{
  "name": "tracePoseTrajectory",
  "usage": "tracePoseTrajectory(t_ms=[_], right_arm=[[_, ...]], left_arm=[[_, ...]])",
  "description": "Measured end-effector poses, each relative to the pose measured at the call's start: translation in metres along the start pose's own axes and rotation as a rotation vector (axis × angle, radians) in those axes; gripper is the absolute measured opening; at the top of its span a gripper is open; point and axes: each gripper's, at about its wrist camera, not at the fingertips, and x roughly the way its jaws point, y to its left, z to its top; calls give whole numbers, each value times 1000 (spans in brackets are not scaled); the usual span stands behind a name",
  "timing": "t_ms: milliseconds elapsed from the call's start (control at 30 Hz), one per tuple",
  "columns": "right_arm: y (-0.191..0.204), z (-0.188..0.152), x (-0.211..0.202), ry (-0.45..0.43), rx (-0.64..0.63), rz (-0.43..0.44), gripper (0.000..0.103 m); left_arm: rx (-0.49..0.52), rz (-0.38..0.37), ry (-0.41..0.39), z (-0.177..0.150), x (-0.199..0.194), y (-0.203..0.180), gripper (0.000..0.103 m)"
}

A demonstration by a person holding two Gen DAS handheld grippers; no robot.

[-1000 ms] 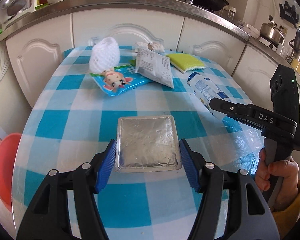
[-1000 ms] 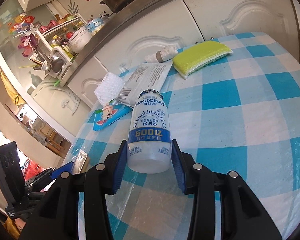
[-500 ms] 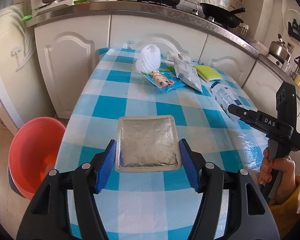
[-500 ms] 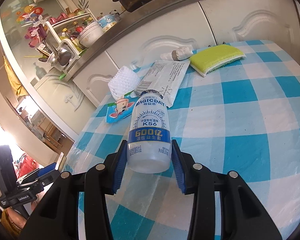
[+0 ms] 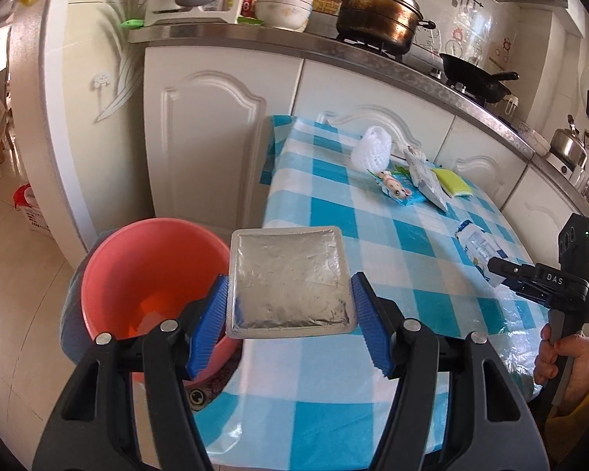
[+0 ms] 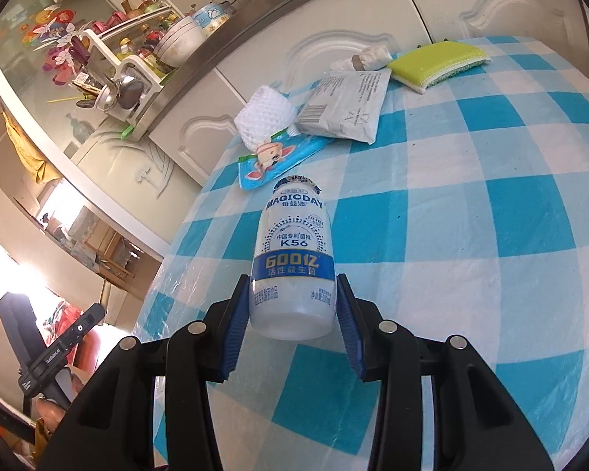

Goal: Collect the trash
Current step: 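Carry foil tray and bottle over the red bucket and open both grippers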

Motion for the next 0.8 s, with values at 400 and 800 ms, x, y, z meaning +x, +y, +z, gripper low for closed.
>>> tracePoseTrajectory(t_ms=[400, 800], right_arm=[[61, -6, 1, 67, -71, 30, 44], [111, 13, 37, 163, -137, 158, 44]], left_arm=[[-85, 78, -14, -17, -21, 62, 64], [-178, 165, -39, -1, -15, 89, 64]])
